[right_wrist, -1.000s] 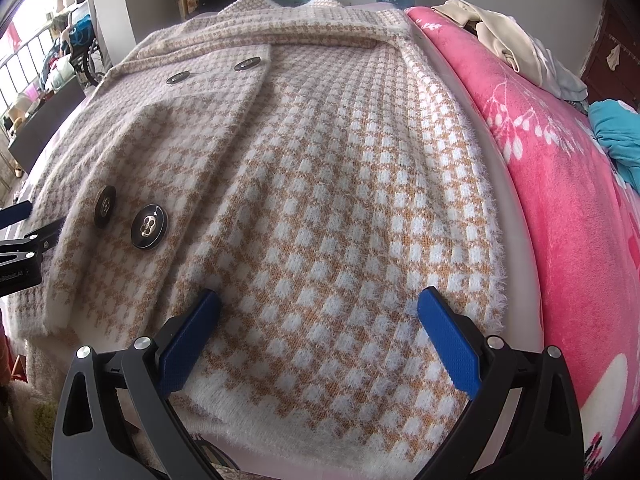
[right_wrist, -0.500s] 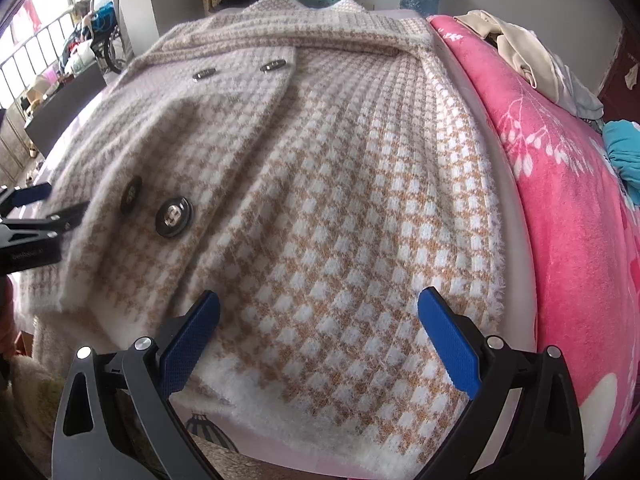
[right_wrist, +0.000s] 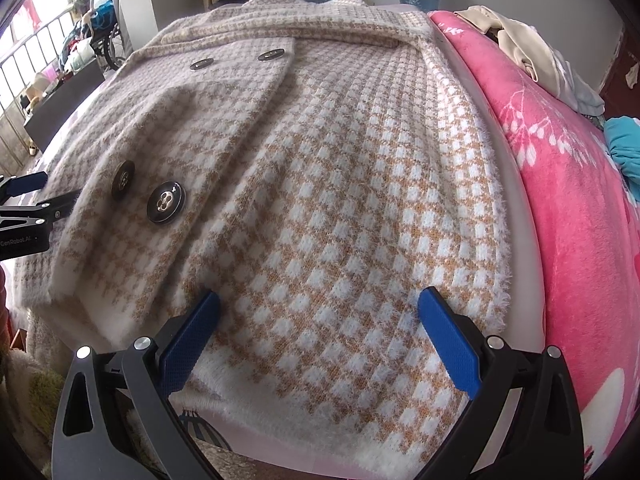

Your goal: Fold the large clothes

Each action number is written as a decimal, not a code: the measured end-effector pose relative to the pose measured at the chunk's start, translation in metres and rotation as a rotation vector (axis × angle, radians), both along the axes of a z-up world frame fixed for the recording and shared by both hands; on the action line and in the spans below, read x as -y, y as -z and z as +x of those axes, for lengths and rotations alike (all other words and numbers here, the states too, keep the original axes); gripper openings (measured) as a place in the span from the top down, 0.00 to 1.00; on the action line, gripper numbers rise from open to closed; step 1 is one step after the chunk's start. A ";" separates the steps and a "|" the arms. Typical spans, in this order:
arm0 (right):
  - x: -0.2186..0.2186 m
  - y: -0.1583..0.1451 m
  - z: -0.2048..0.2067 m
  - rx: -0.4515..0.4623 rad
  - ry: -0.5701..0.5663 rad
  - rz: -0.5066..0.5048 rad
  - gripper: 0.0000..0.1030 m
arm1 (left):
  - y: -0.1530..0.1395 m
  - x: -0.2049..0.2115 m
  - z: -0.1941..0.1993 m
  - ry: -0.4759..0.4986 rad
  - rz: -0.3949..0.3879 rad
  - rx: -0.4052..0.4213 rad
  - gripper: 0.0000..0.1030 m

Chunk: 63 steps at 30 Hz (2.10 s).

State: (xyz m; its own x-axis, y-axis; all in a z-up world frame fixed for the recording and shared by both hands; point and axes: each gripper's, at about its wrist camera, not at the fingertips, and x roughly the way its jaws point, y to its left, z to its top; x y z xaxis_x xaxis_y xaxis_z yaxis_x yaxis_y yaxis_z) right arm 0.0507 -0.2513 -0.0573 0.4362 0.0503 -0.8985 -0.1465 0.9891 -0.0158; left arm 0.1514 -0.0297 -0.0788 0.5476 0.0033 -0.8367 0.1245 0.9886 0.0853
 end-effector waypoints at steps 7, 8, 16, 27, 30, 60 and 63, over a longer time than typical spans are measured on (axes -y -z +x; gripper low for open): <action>-0.001 0.001 0.000 0.005 -0.007 0.005 0.06 | -0.005 -0.002 -0.016 -0.004 0.063 0.026 0.07; -0.001 0.001 0.000 0.006 -0.007 0.005 0.06 | -0.006 -0.003 -0.018 -0.007 0.065 0.026 0.07; 0.000 0.000 -0.001 0.009 -0.009 0.007 0.06 | -0.010 -0.011 -0.031 -0.021 0.086 0.028 0.07; 0.000 0.001 -0.001 0.011 -0.008 0.008 0.06 | -0.029 -0.044 -0.080 -0.019 0.076 0.066 0.07; 0.000 0.001 -0.002 0.009 -0.007 0.007 0.06 | -0.039 -0.071 -0.108 0.009 -0.015 0.070 0.07; 0.040 -0.025 -0.031 0.027 0.071 0.127 0.09 | -0.016 -0.175 -0.182 0.047 -0.411 -0.121 0.52; 0.061 -0.029 -0.042 0.005 0.135 0.160 0.15 | -0.015 -0.173 -0.180 0.056 -0.400 -0.123 0.53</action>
State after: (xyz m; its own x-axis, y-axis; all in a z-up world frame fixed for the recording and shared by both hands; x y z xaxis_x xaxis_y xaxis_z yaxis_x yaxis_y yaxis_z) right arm 0.0090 -0.3118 -0.0283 0.4532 0.1328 -0.8814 -0.0130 0.9897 0.1424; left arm -0.0288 0.1431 -0.0635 0.4339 -0.3620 -0.8250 0.1642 0.9321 -0.3227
